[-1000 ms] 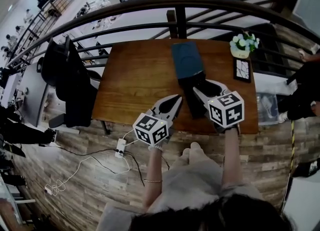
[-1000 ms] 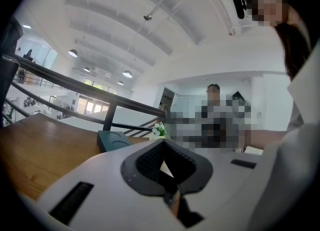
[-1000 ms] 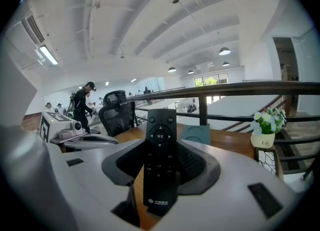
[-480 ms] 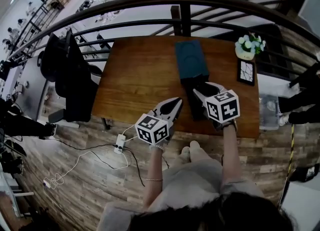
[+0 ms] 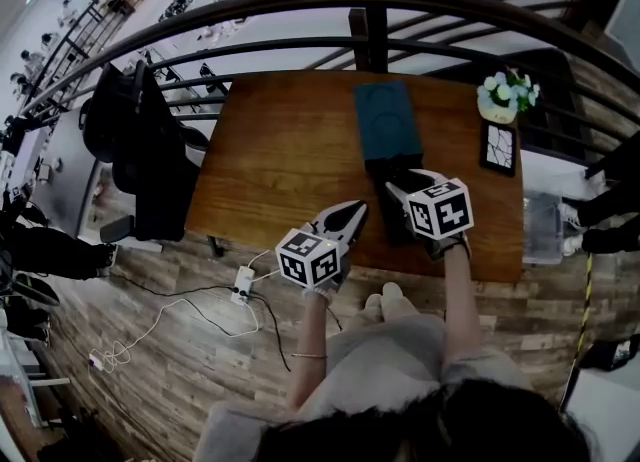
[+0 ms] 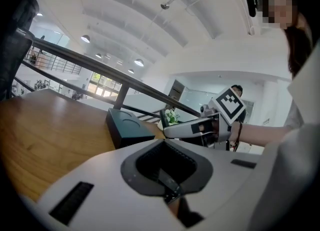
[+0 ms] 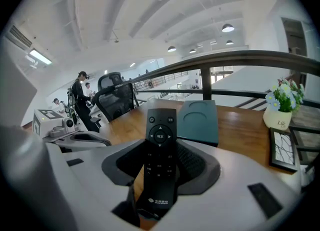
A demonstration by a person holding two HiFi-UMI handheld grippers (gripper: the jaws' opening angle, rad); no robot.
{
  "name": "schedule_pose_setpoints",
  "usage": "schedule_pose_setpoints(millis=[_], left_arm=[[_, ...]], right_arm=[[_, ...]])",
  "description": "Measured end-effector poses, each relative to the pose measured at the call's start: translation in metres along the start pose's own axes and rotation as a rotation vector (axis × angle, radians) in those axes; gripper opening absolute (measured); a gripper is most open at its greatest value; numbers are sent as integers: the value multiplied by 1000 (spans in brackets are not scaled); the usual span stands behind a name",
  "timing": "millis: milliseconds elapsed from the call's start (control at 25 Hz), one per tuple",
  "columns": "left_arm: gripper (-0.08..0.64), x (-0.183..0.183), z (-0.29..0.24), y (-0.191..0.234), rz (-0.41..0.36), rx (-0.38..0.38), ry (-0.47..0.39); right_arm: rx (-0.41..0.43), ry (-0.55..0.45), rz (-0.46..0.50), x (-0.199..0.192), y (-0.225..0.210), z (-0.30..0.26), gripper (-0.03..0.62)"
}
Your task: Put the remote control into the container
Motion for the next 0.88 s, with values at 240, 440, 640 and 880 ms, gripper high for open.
schedule_pose_setpoints(millis=[240,440,640,880], left_arm=[[4,-8,-9,4,59,-6,5],[3,-16,-13,8,71,-3,29],[5,-27,-15,9,87,-1,56],[4,-33,-17,16,99,6,76]], right_arm=[[6,49,-17,-11,-11,-12,197],[0,95,-22,-23,-17,-21,198],[-7,133,-28,-32,-21,-29,198],[-14,192,-24,-41,-24,-41,198]])
Point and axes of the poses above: the fingertips, and each gripper's own axes: z backward along the fingers, y to its left, x out of its top, the point moved 1 cm from there along z, backward along the fingers, and after that the axes turned 9 degrees about x, right-handed, at the moved point
